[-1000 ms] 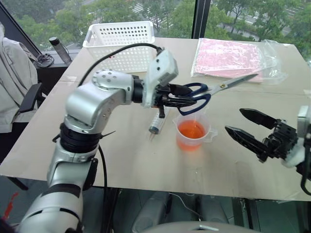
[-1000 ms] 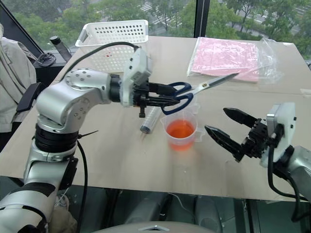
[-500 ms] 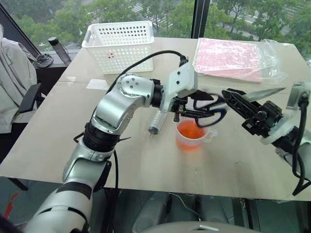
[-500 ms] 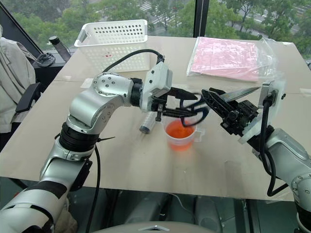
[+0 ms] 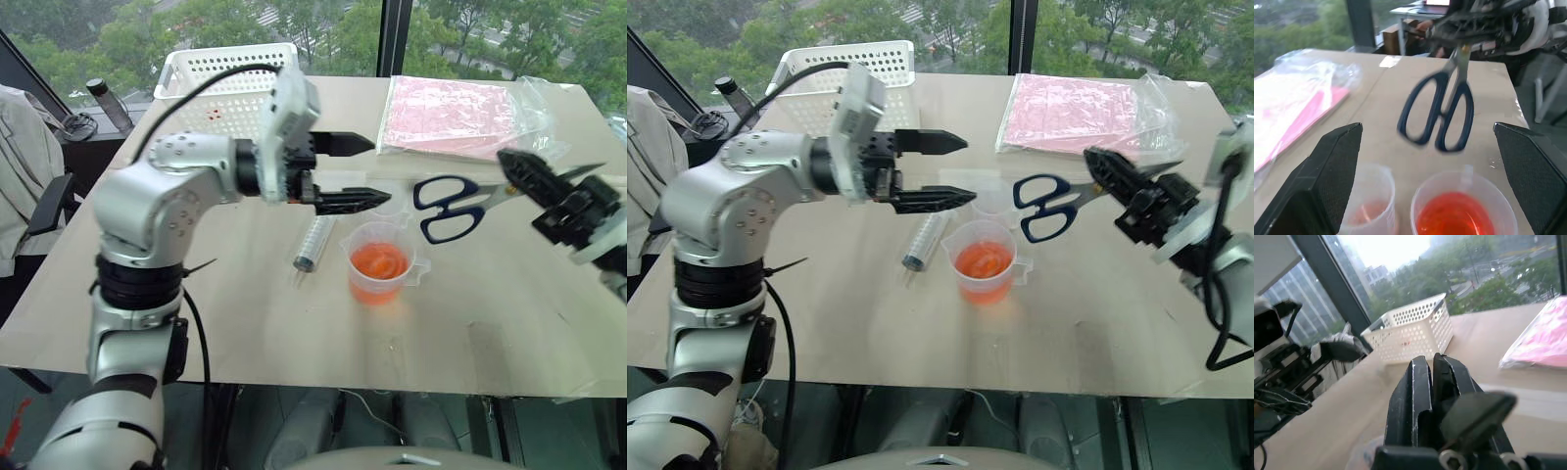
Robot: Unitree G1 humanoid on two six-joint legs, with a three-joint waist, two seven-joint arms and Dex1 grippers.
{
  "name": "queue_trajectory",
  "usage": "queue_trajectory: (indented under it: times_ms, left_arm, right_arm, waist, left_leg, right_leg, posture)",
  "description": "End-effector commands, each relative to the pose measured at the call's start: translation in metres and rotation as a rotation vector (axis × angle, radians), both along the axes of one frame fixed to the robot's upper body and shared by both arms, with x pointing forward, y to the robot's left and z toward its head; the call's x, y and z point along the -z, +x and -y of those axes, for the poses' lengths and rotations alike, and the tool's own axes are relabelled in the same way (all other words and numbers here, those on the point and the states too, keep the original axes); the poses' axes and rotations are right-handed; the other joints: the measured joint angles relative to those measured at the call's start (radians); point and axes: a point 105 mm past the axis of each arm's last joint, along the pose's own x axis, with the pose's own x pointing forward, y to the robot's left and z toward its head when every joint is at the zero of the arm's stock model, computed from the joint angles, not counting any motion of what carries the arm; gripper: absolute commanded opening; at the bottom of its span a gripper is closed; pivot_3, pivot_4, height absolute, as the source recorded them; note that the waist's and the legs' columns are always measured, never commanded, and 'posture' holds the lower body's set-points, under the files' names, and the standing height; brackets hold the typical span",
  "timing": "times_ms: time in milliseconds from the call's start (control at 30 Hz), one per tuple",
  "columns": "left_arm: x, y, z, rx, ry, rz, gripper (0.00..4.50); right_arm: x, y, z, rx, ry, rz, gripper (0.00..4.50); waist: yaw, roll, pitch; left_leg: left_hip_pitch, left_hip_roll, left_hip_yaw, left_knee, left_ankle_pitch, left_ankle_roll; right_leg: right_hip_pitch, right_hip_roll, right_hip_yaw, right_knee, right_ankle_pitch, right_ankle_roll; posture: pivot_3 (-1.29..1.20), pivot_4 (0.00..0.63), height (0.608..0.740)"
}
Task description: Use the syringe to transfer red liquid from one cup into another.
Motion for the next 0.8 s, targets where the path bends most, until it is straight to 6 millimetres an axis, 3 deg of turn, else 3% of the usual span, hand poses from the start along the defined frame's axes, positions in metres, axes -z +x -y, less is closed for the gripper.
queue_trajectory:
  times_ms: [33, 200, 333, 600, 733, 800]
  left_arm:
    - [-0.003, -0.017, -0.019, -0.010, -0.025, -0.027, 4.36]
    - [0.021, -0.040, -0.036, 0.019, 0.042, -0.063, 4.36]
    - [0.031, -0.054, -0.041, 0.030, 0.056, -0.082, 4.36]
    - [0.043, -0.067, -0.044, 0.039, 0.083, -0.085, 4.36]
    - [0.056, -0.071, -0.050, 0.018, 0.125, -0.088, 4.36]
    - [0.057, -0.072, -0.051, 0.009, 0.117, -0.081, 4.44]
  right_arm:
    - [-0.028, -0.005, 0.013, -0.032, 0.025, 0.044, 0.00]
    - [-0.029, 0.017, 0.043, 0.004, -0.027, -0.072, 0.00]
    - [0.004, 0.041, 0.064, -0.005, -0.081, -0.299, 0.00]
    - [0.085, 0.068, 0.080, -0.071, -0.265, -0.577, 0.00]
    - [0.096, 0.077, 0.087, -0.102, -0.261, -0.614, 0.00]
    - [0.100, 0.079, 0.090, -0.104, -0.305, -0.614, 0.79]
  waist:
    - [-0.003, 0.000, 0.000]
    - [0.001, 0.001, 0.000]
    - [0.003, 0.002, 0.001]
    - [0.001, 0.004, 0.002]
    - [-0.004, 0.008, 0.005]
    - [0.000, 0.010, 0.005]
  left_leg:
    - [0.000, 0.000, 0.000, 0.000, 0.000, 0.000]
    - [0.000, 0.001, 0.002, -0.001, 0.000, 0.000]
    - [0.001, 0.001, 0.002, 0.000, 0.000, 0.000]
    - [0.000, 0.002, 0.003, -0.001, 0.000, 0.000]
    - [0.000, 0.002, 0.005, -0.002, 0.000, 0.000]
    - [0.000, 0.002, 0.005, -0.003, -0.001, 0.000]
  right_leg:
    - [0.000, 0.000, 0.000, 0.000, 0.000, 0.000]
    - [0.000, -0.001, 0.002, 0.000, 0.000, 0.000]
    - [0.000, -0.001, 0.002, -0.001, 0.000, 0.000]
    - [0.000, -0.003, 0.002, -0.003, 0.001, -0.001]
    - [-0.001, -0.003, 0.004, -0.003, 0.001, -0.001]
    - [-0.002, -0.003, 0.005, -0.003, 0.001, -0.001]
  posture:
    - [0.00, 0.150, 0.740]
    - [0.00, 0.150, 0.740]
    - [0.00, 0.150, 0.740]
    - [0.00, 0.150, 0.740]
    - [0.00, 0.150, 0.740]
    - [0.00, 0.150, 0.740]
